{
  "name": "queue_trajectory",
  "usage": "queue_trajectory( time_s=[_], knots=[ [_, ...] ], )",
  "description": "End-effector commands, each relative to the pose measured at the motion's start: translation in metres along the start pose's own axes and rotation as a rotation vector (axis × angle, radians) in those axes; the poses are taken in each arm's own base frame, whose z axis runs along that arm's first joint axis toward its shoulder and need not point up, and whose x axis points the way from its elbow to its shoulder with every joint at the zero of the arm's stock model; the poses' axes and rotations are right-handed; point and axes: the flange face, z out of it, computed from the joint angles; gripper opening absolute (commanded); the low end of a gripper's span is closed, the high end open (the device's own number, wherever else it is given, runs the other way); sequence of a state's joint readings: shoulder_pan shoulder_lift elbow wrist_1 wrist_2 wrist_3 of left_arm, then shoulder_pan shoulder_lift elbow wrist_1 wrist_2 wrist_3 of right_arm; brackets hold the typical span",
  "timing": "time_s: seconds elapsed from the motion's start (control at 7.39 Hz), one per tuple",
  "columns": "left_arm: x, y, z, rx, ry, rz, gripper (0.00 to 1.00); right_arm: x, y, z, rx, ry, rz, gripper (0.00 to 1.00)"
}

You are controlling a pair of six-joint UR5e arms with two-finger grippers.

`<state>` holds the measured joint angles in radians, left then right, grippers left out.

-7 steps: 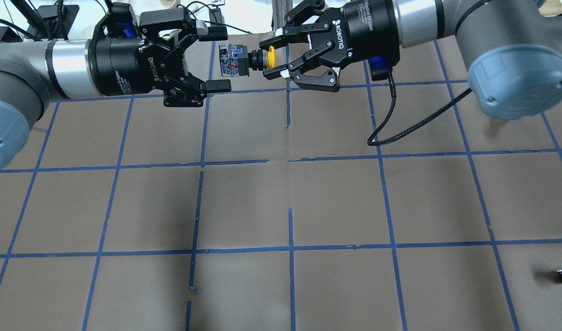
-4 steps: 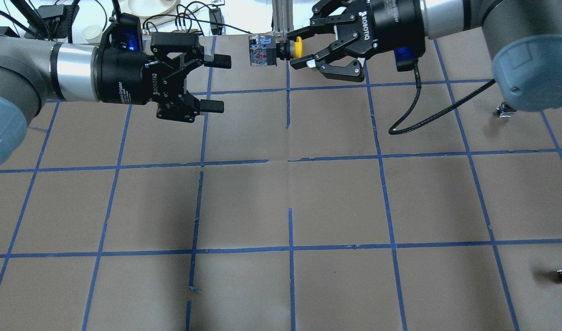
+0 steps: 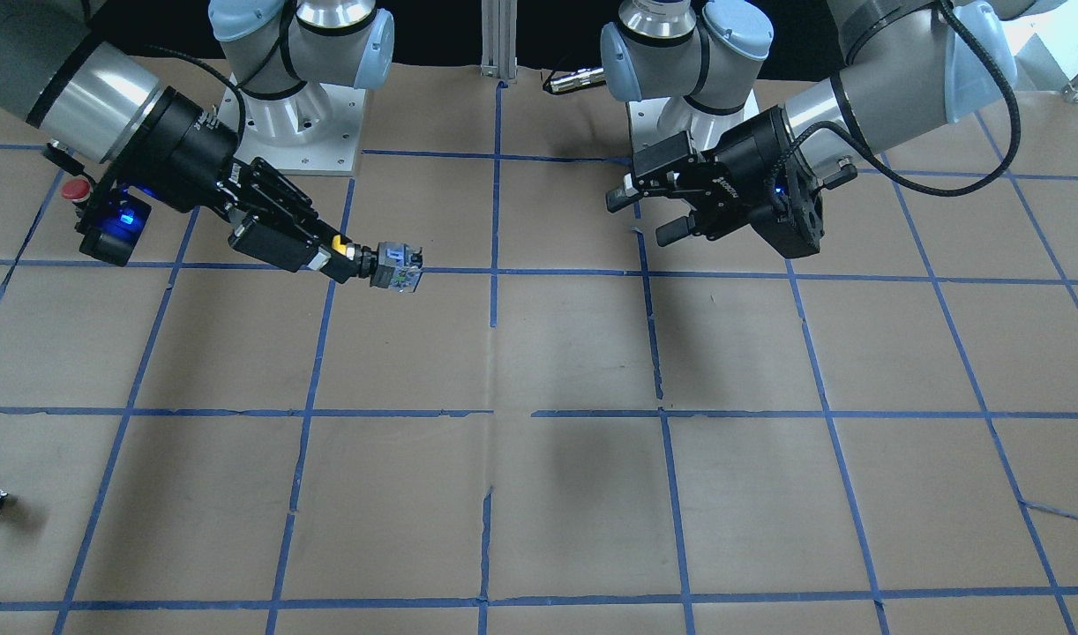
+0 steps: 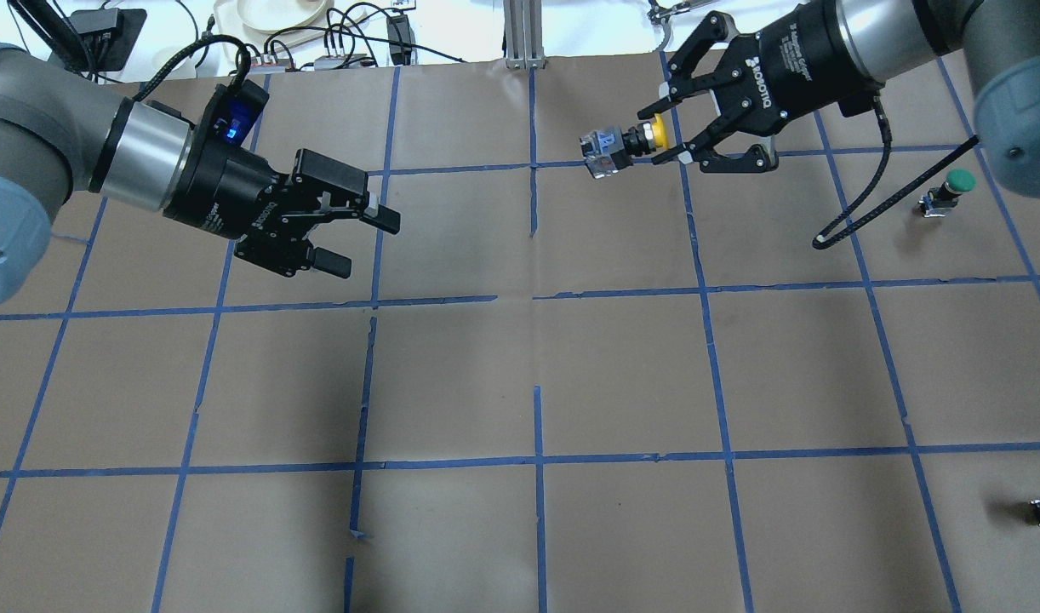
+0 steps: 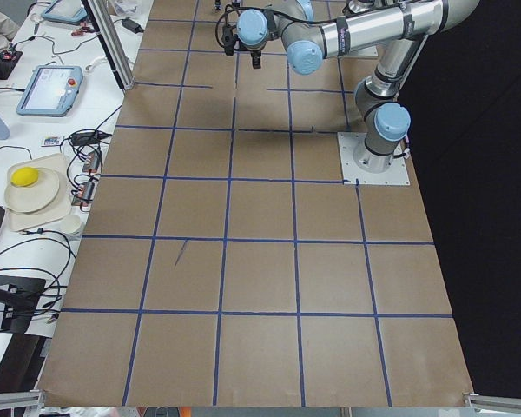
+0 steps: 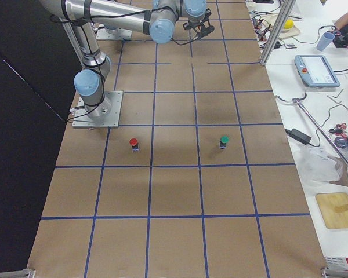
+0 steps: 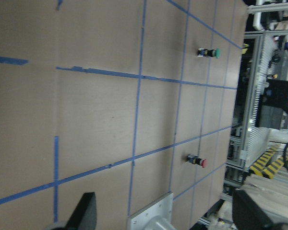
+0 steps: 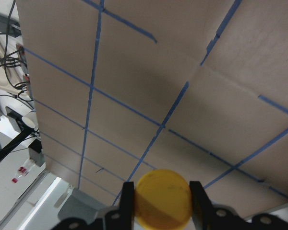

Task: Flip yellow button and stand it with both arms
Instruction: 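Carry the button with the right gripper toward the far edge and lower it upright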

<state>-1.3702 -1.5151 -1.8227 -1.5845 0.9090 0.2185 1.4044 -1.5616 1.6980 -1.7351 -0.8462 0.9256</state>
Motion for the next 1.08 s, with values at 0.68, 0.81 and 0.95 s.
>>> queue_trajectory(
  time_s=[0.68,0.81,0.95],
  knots=[
    [0.051,-0.005,-0.071,0.029,-0.713,0.128,1.0,0.112,-0.121,-0.037,0.599,0.744,-0.032,0.08],
    [0.047,-0.006,-0.071,0.047,-0.708,0.053,1.0,0.124,-0.14,-0.042,0.688,0.756,-0.016,0.08],
    [0.048,-0.007,-0.071,0.045,-0.705,0.05,1.0,0.144,-0.161,-0.034,0.771,0.754,-0.001,0.08]
  ],
)
